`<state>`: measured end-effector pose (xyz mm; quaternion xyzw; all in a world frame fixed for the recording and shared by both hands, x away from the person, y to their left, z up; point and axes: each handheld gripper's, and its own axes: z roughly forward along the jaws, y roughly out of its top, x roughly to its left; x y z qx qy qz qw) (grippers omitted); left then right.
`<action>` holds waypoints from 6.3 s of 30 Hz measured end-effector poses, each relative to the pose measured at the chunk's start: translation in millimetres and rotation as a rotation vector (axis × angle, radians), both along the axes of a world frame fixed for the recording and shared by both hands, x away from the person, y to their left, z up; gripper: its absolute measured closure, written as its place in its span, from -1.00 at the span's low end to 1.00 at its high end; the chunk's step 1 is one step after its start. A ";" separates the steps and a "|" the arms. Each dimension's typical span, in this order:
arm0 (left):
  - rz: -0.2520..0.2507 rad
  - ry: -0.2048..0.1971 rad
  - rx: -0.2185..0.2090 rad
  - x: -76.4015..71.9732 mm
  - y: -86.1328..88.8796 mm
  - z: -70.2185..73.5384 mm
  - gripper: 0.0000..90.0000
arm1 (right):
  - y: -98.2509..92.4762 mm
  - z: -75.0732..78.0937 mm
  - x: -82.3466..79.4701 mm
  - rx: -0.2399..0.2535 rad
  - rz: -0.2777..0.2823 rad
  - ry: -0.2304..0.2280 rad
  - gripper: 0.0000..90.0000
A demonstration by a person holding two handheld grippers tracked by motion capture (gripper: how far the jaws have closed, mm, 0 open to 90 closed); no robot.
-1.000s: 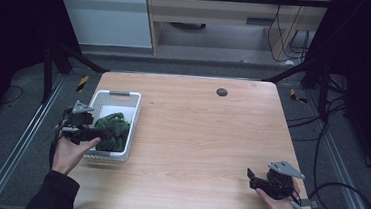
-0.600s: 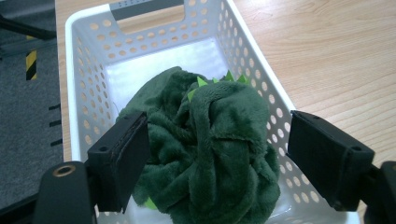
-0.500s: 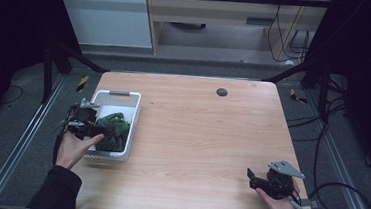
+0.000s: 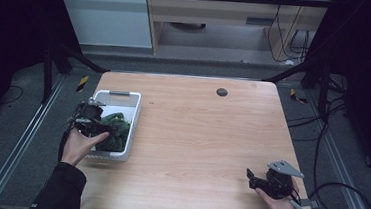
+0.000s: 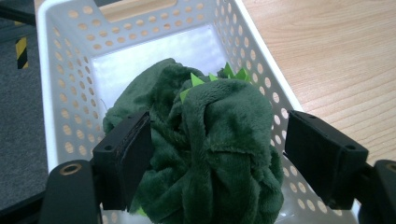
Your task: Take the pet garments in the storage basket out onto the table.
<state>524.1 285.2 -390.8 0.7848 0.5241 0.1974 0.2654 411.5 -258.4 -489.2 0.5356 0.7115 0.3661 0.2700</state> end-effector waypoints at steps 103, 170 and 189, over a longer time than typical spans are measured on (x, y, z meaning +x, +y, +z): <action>-0.203 -0.093 0.019 -52.0 -9.3 94.3 0.76 | -0.7 1.1 1.5 -0.002 0.003 0.001 -0.74; -0.521 -0.042 0.061 -48.9 -136.6 73.8 0.76 | -0.3 0.2 1.5 -0.007 0.012 -0.007 -0.75; -0.607 0.011 0.085 -42.4 -167.4 52.8 0.76 | -0.9 0.8 1.2 -0.008 0.012 -0.021 -0.75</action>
